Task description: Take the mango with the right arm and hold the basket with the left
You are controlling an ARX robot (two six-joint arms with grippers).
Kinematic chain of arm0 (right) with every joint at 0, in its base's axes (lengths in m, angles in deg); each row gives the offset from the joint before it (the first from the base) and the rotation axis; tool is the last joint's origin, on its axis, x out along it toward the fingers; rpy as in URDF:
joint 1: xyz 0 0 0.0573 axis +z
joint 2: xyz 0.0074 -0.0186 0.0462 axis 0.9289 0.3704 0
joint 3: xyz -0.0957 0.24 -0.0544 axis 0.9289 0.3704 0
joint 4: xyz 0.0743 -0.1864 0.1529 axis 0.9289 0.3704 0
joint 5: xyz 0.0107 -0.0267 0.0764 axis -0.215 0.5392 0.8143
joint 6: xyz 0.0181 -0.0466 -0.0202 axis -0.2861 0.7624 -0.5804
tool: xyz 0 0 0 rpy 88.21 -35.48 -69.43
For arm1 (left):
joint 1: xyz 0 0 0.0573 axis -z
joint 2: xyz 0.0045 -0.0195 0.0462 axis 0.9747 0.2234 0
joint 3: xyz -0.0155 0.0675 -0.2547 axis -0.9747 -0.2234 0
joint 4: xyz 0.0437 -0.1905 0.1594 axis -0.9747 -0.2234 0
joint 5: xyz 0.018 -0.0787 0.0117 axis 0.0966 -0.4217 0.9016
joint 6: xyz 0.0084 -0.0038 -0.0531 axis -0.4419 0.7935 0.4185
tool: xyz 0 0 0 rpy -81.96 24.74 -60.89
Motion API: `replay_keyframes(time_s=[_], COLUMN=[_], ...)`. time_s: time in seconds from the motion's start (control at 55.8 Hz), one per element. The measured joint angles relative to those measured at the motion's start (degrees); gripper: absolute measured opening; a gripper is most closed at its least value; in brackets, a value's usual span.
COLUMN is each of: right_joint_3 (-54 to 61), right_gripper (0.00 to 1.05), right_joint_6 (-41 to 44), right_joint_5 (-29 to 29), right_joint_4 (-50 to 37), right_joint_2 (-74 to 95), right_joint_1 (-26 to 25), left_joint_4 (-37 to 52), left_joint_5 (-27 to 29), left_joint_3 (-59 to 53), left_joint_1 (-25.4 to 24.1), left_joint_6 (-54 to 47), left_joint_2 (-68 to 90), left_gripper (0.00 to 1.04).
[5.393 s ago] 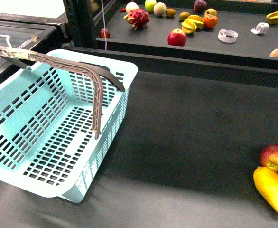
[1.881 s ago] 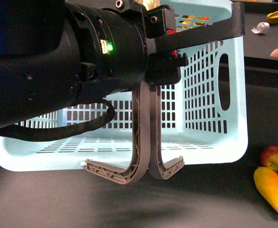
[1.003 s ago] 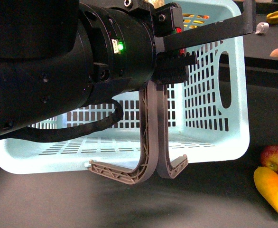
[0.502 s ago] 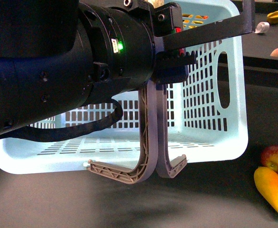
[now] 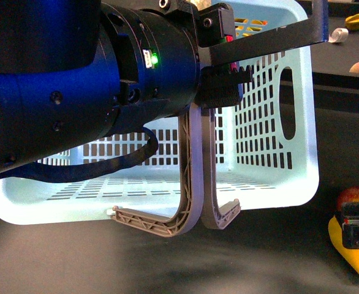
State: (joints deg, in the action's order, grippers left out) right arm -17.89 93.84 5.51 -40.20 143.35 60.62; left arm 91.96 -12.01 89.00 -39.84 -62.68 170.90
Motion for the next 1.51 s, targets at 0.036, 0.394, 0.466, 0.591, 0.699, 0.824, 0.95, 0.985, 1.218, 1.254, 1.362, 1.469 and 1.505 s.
replay_keyframes(time_s=[0.036, 0.394, 0.466, 0.591, 0.699, 0.824, 0.95, 0.985, 1.218, 1.254, 1.362, 1.469, 1.505], right_joint_3=[-1.42, -10.23, -11.26, -12.39, -12.81, -14.01, -15.3, -15.5, -17.57, -17.7, -17.81, -17.84, -17.79], right_gripper=[0.97, 0.97, 0.97, 0.97, 0.97, 0.97, 0.97, 0.97, 0.97, 0.97, 0.97, 0.97, 0.97], right_joint_6=[0.0, -0.17, -0.33, -0.5, -0.63, -0.26, 0.63, 0.83, 1.62, 1.62, 2.03, 2.12, 2.14], right_joint_5=[-0.02, -0.33, -0.63, -1.01, -1.22, -1.22, -1.51, -1.6, -2.82, -2.82, -2.91, -3.28, -3.43], right_joint_4=[0.74, 5.51, 5.64, 5.95, 6.49, 7.87, 9.03, 9.11, 9.92, 9.92, 9.9, 9.9, 9.92], right_joint_2=[1.44, 8.87, 10.49, 12.79, 14.05, 15.1, 16.9, 17.18, 20.2, 20.46, 21.0, 21.49, 21.55], right_joint_1=[-0.28, -1.51, -1.64, -2.01, -2.67, -3.82, -4.92, -5.09, -6.64, -6.64, -6.6, -6.58, -6.58], left_joint_4=[0.0, 0.0, 0.0, 0.0, 0.0, 0.0, 0.0, 0.0, 0.0, 0.0, 0.0, 0.0, 0.0], left_joint_5=[0.02, -0.07, -0.04, -0.02, 0.0, -0.04, -0.04, -0.04, -0.02, -0.02, -0.02, -0.04, -0.04], left_joint_3=[0.0, 0.0, 0.0, 0.0, 0.0, 0.0, 0.0, 0.0, 0.0, 0.0, 0.0, 0.0, 0.0], left_joint_1=[0.0, 0.02, 0.02, 0.02, 0.0, 0.02, 0.02, 0.02, 0.02, 0.02, 0.02, 0.02, 0.02], left_joint_6=[0.02, 0.0, 0.02, 0.02, 0.02, 0.02, 0.02, 0.02, 0.02, 0.02, 0.0, 0.02, 0.0], left_joint_2=[0.0, 0.0, 0.0, 0.0, 0.0, 0.0, 0.0, 0.0, 0.0, 0.0, 0.0, 0.0, 0.0], left_gripper=[0.05, 0.05, 0.05, 0.05, 0.05, 0.05, 0.05, 0.05, 0.05, 0.05, 0.05, 0.05, 0.05])
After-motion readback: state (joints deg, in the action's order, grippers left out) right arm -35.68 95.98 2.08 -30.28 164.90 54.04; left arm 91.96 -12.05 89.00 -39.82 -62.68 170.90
